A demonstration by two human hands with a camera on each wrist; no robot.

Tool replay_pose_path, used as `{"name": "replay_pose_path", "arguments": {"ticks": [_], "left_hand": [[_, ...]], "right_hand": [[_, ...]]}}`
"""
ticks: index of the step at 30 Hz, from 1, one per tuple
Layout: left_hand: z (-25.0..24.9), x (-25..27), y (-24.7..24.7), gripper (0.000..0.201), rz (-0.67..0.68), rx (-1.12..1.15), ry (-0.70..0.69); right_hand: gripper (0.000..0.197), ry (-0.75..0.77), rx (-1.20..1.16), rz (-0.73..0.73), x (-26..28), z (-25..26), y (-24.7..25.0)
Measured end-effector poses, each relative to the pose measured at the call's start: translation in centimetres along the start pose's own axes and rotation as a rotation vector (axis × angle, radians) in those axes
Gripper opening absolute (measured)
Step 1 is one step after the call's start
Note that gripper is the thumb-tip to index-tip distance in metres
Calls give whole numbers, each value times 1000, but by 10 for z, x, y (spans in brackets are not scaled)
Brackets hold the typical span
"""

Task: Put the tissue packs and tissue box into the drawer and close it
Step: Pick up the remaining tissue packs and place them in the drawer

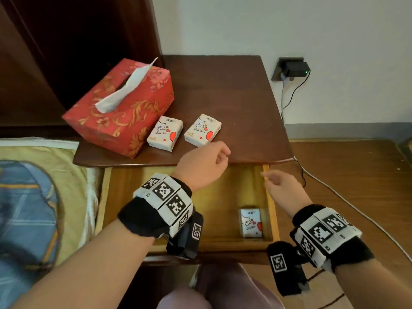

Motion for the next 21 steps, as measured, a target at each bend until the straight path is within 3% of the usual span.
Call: {"name": "replay_pose_path", "arguments": {"ticks": [3, 5, 9, 13, 17, 21], "left_hand": [[11, 22, 57, 21, -391, -97, -42], [30, 28, 73, 27, -495, -178, 16], [70, 21, 62, 51, -381, -287, 179], [80, 18, 51, 50, -378, -318, 161], [83, 24, 54, 38, -467, -132, 90], [97, 26, 52, 59, -476, 68, 165]], "right_hand": [[29, 220, -54, -139, 4, 59, 7], [23, 298, -8, -191, 1, 92, 4], [46, 327, 97, -213, -19, 132, -10], [77, 326, 241, -140, -40, 148, -30], [74, 341, 308, -118, -49, 148, -41], [77, 344, 253, -189, -47, 143, -33]]}}
Point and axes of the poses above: each hand's wrist, its own x-axis away from the middle knuckle, its own y-axis out of the back of the hand, z = x × y, the point moved 9 cm from there along -x, towards the middle knuckle, and after that the axes turned 5 degrees about z, right-handed, at the moved point
